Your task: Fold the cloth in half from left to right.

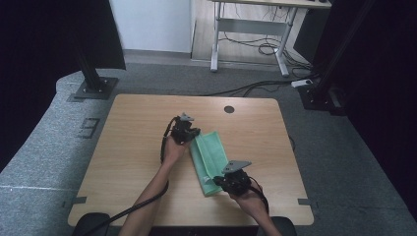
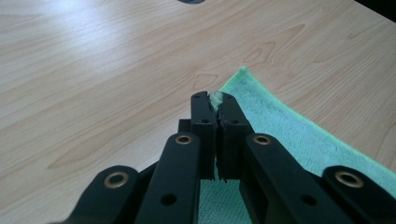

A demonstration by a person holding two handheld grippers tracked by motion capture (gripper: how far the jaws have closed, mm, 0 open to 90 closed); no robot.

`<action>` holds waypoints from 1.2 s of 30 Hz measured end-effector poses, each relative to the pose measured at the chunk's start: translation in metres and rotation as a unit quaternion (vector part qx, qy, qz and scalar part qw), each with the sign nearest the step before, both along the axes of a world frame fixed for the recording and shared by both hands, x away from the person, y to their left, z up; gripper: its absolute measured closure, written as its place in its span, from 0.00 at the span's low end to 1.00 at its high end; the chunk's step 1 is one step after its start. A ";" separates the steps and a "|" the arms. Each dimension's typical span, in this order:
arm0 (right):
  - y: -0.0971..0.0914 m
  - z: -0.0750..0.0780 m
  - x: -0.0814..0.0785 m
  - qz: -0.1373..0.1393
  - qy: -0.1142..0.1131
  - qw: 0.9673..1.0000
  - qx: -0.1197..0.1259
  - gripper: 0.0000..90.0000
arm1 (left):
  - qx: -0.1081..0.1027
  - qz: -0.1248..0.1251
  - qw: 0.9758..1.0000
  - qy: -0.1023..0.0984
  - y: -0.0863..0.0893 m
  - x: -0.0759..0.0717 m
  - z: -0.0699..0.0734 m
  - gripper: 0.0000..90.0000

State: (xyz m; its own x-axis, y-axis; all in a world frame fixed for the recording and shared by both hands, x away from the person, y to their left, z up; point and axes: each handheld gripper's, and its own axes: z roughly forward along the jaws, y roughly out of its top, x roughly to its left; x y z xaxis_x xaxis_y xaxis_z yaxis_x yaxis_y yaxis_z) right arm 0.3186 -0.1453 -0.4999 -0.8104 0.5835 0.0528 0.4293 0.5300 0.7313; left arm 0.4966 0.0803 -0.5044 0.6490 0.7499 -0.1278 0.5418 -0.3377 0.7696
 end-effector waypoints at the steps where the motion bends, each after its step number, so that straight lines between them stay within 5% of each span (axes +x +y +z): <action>1: 0.000 0.000 0.000 0.000 0.000 1.000 0.000 0.94 | 0.000 0.000 1.000 0.000 0.000 0.000 0.000 0.97; 25: -0.022 -0.013 0.010 -0.032 0.017 0.999 -0.023 0.94 | 0.025 -0.016 1.000 0.004 -0.045 0.020 -0.014 0.94; 36: -0.026 -0.020 0.015 -0.039 0.031 0.998 -0.024 0.93 | 0.039 -0.012 0.999 0.016 -0.045 0.024 -0.026 0.90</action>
